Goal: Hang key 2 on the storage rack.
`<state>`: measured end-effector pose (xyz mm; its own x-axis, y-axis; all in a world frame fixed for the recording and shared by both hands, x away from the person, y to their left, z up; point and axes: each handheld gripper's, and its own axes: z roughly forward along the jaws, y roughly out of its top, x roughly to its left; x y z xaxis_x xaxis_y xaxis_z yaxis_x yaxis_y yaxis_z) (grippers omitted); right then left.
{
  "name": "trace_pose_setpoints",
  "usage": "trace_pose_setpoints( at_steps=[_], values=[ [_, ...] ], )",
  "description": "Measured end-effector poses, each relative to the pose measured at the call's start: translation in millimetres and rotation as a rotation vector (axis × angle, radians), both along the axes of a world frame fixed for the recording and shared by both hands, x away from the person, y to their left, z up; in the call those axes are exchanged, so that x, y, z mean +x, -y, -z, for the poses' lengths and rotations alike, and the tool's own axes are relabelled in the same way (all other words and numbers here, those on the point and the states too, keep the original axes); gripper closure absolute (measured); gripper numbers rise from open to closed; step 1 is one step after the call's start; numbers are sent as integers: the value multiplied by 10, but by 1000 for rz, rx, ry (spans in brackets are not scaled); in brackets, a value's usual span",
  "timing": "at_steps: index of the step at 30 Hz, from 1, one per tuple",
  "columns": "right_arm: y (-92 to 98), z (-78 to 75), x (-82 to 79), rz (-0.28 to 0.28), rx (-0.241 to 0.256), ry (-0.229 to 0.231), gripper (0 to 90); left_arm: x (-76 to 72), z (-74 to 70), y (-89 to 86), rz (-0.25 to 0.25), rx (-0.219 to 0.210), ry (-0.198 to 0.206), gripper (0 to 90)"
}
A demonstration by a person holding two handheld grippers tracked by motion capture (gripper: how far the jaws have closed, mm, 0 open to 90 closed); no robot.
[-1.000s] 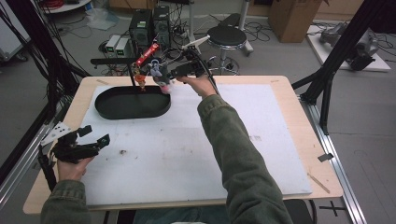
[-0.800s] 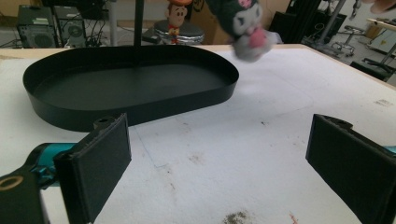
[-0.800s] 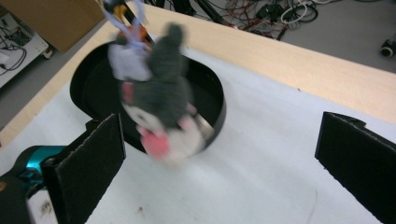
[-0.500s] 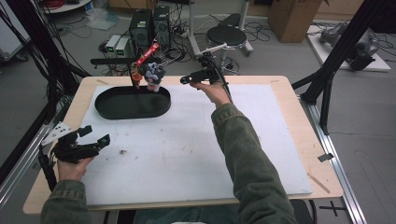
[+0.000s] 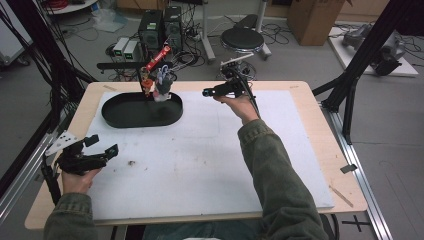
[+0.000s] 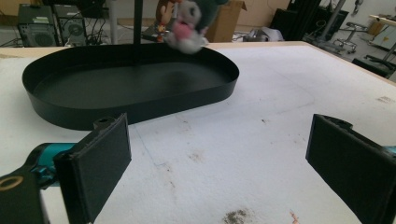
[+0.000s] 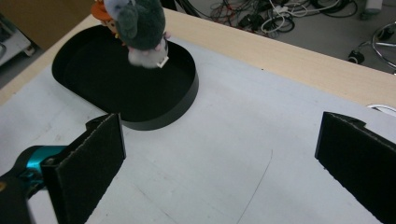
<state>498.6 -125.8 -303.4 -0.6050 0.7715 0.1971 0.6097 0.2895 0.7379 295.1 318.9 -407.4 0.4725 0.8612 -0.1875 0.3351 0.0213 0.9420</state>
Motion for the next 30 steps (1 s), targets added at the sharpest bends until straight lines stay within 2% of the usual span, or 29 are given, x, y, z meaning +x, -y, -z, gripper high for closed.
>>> trace_pose_setpoints(
  at_steps=[4,5,8,11,13,17,30],
  values=[
    [92,49,-55,5,-7,-10,9,-1,1,6,-1,2,-1,70],
    [112,56,-77,7,-1,5,9,-2,1,6,-1,2,-1,70],
    [172,81,-134,7,5,14,9,-3,2,7,-1,3,-1,70],
    [211,115,-177,12,-20,5,9,-6,0,8,0,5,-1,70],
    [243,127,-220,10,-6,33,9,-10,-2,9,-1,5,0,70],
    [289,173,-310,7,-4,35,9,-9,-3,14,0,5,-1,70],
    [452,283,-651,-16,20,90,9,-14,-4,16,3,10,-3,70]
  ],
)
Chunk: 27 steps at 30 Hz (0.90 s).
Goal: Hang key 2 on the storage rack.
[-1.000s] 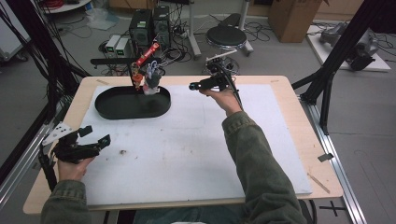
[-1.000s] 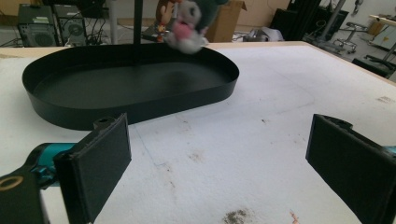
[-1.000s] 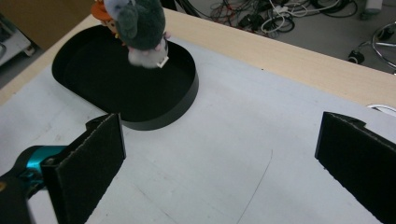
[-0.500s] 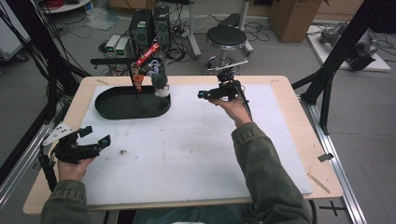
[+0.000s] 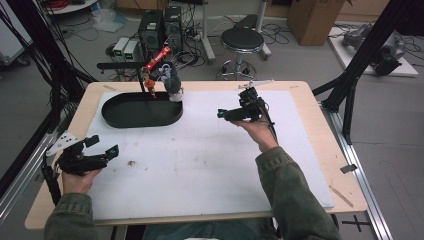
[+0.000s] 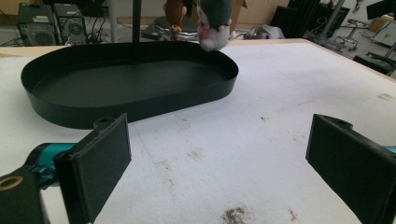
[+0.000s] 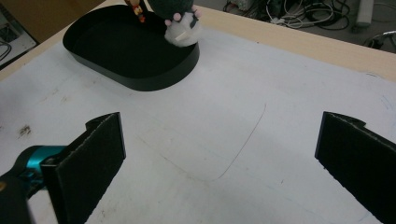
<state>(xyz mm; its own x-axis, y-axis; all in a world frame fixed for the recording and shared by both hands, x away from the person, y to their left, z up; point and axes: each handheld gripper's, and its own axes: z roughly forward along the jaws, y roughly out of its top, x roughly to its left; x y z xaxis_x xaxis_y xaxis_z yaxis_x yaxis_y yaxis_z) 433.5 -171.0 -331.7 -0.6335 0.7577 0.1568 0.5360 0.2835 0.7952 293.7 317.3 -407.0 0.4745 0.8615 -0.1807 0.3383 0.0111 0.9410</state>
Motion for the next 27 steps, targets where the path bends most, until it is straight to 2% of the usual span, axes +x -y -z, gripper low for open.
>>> trace_pose_setpoints(
  at_steps=[12,13,18,27],
  values=[
    [223,141,-248,29,2,35,9,-7,5,19,5,5,-9,70],
    [239,150,-274,33,8,28,9,-7,7,20,7,6,-10,70],
    [355,216,-386,46,32,56,9,-10,12,30,12,8,-16,70],
    [609,490,-581,94,64,63,9,-14,18,36,14,14,-23,70]
  ],
)
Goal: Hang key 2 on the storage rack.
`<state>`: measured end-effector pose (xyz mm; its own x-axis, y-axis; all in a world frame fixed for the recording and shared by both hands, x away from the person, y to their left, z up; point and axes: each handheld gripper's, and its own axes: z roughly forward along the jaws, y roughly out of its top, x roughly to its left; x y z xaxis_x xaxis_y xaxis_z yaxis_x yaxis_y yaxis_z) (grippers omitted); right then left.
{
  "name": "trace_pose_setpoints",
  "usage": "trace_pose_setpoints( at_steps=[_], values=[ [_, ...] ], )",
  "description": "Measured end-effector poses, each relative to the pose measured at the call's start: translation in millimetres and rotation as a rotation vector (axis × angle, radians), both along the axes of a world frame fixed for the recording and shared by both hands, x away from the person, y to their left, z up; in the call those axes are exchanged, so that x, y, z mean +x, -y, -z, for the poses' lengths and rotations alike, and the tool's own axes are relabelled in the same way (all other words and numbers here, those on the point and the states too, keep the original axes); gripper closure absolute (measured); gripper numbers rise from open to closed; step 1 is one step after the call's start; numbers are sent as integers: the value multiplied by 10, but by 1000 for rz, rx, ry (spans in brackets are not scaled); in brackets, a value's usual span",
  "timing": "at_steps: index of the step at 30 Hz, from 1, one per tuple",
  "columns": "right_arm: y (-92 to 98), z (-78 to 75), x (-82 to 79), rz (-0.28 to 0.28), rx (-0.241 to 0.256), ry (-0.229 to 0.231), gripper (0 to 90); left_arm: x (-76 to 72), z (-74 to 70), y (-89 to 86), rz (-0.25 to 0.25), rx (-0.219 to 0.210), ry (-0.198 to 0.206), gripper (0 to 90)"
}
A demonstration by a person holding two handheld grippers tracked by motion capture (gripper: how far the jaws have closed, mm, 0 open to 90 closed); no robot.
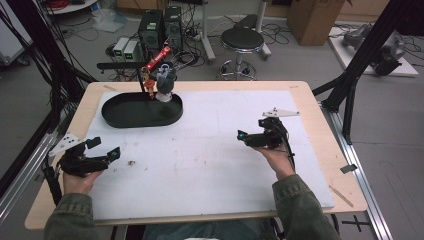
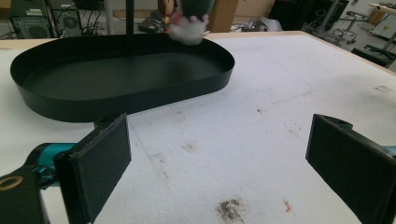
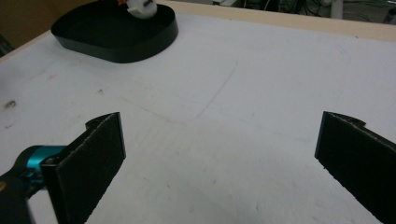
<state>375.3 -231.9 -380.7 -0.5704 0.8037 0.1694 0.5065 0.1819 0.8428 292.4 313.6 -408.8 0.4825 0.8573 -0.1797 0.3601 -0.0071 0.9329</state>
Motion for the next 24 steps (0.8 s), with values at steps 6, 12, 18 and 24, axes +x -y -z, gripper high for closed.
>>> trace_pose_setpoints(
  at_steps=[6,12,18,24],
  values=[
    [193,135,-99,42,25,-4,9,-10,4,9,0,2,-4,70],
    [302,207,-179,51,12,26,9,-27,5,19,3,8,-10,70],
    [367,301,-253,61,-25,17,9,-34,9,18,0,4,-12,70],
    [412,295,-265,82,-8,20,9,-37,10,6,-1,5,-12,70]
  ],
)
